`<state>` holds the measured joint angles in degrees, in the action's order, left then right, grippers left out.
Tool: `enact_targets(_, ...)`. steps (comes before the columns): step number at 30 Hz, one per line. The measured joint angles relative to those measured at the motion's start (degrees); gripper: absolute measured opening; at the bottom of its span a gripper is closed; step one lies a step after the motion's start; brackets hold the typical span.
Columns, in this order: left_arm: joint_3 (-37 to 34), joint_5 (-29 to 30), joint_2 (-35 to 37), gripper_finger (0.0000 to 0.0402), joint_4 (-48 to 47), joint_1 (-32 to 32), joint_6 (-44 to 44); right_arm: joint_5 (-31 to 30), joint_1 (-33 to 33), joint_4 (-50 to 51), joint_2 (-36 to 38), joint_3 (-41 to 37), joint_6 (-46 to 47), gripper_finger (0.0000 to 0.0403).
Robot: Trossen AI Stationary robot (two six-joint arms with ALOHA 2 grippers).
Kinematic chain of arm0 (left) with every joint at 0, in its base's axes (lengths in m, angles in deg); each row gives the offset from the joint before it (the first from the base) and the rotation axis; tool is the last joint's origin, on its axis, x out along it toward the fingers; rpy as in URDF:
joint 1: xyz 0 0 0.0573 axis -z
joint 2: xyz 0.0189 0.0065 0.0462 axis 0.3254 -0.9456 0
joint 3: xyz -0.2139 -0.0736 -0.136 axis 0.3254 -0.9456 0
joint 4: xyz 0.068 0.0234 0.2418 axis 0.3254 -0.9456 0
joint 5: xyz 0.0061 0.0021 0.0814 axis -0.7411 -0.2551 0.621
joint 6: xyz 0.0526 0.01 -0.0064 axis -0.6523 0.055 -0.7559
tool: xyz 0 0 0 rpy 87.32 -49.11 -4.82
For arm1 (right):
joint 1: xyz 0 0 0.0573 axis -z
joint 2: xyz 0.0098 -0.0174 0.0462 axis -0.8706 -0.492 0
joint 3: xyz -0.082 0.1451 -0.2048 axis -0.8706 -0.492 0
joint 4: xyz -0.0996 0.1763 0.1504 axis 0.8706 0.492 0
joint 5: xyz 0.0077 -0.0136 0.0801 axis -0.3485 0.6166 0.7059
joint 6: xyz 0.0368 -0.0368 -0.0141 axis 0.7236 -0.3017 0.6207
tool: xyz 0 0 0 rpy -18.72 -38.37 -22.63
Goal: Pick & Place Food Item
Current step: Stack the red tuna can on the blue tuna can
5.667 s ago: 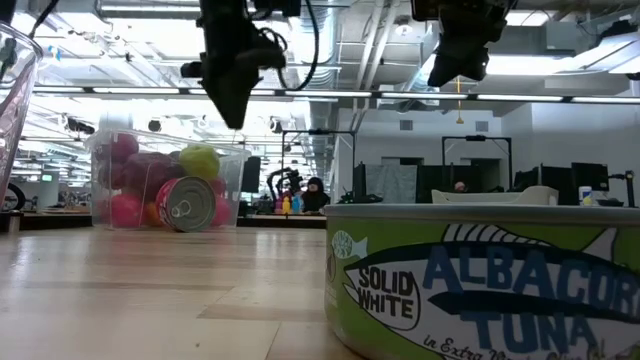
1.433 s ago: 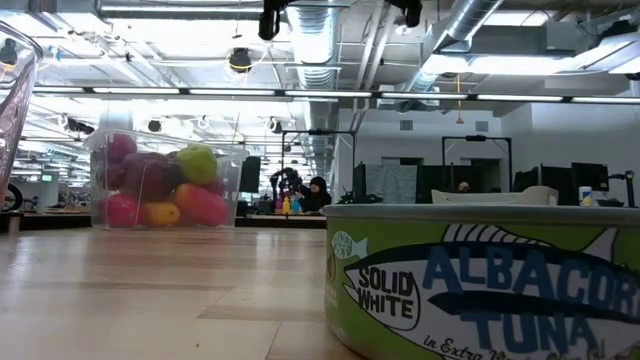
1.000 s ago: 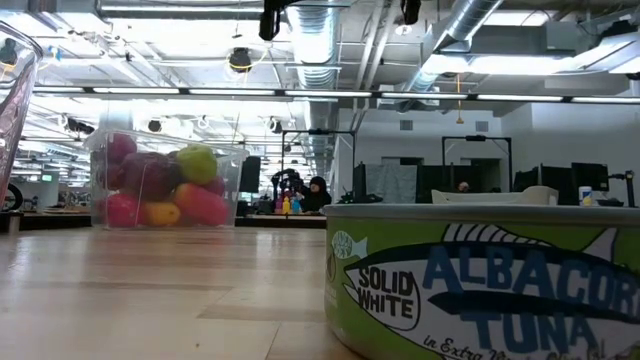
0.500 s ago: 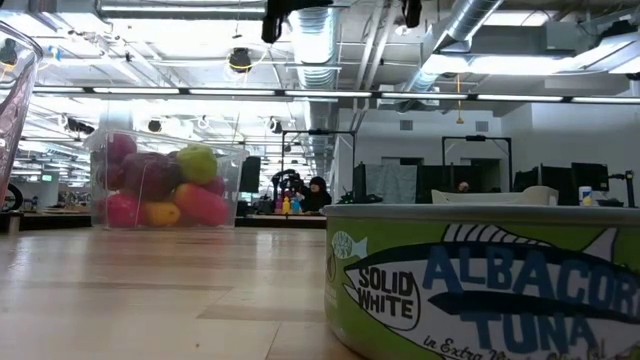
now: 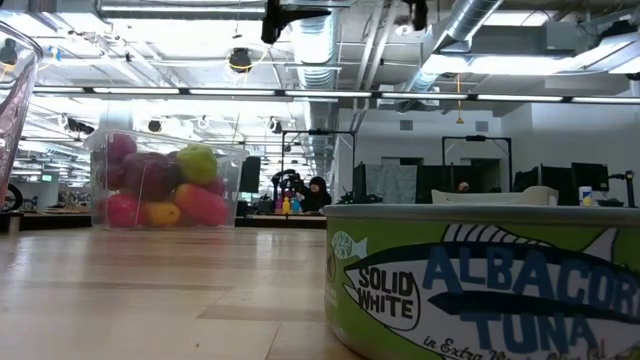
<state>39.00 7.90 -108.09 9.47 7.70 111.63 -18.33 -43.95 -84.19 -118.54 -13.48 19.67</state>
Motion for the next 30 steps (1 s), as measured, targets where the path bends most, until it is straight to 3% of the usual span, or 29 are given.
enact_targets(4,0.0,0.0,0.1,0.0297,-0.2,0.0,0.0,-0.5,4.8,2.3,4.1,0.0,1.2,0.0139)
enact_targets(8,0.0,0.0,0.1,0.0296,-0.5,0.0,-0.2,-2.7,10.9,11.8,8.6,-0.1,2.3,0.0139)
enact_targets(13,0.0,0.0,0.9,0.0296,-0.8,0.0,-0.3,-3.7,19.6,15.3,15.9,-7.6,5.4,0.0139)
enact_targets(18,-0.1,0.0,1.3,0.0296,-0.8,0.0,-0.4,-2.7,28.6,10.5,23.0,-23.3,13.0,0.0139)
enact_targets(22,0.0,0.0,2.1,0.0296,-0.7,0.0,-0.4,-1.6,35.0,2.0,23.9,-35.0,21.3,0.0139)
enact_targets(30,0.0,0.0,2.8,0.0296,-0.8,0.0,-0.5,-1.5,43.9,-5.3,20.0,-43.1,30.6,0.0139)
